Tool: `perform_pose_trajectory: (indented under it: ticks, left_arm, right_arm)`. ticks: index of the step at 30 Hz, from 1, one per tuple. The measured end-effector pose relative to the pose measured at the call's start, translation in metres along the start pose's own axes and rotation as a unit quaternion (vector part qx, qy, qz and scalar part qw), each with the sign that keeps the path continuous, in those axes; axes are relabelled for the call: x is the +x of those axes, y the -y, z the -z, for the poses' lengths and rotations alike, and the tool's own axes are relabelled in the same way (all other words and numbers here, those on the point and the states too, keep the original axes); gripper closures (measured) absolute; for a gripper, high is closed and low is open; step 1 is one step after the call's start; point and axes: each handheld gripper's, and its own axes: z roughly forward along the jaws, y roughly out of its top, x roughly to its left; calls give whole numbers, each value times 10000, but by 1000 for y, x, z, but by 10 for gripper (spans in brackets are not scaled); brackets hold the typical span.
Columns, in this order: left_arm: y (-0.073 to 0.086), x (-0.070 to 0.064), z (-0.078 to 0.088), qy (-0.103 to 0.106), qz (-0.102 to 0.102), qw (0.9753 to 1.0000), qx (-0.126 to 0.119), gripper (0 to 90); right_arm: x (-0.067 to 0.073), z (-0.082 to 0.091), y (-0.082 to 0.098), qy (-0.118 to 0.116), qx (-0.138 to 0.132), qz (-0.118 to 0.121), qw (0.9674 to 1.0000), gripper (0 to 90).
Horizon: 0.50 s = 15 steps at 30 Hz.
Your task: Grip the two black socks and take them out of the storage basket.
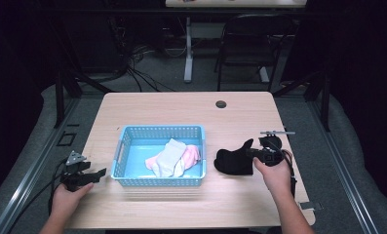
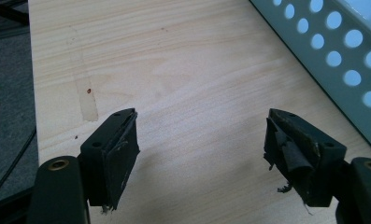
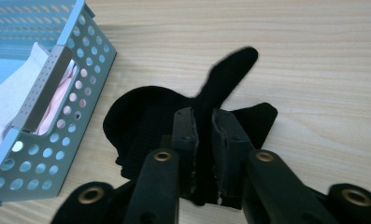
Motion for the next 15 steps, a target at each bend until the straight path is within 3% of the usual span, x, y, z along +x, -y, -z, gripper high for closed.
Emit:
perform_pose_trajectory:
  ticks: [6, 11, 15]
  left_arm:
    - [0, 0, 0, 6, -4, 10000, 6, 259]
    - [0, 0, 0, 10, -4, 10000, 12, 259]
    - [0, 0, 0, -1, -4, 10000, 3, 259]
  right_arm:
    - [-2, 0, 2, 107, -131, 49, 9998, 616]
    - [3, -1, 6, 37, -107, 89, 9999, 580]
    - [12, -4, 10, -48, -104, 250, 9996, 565]
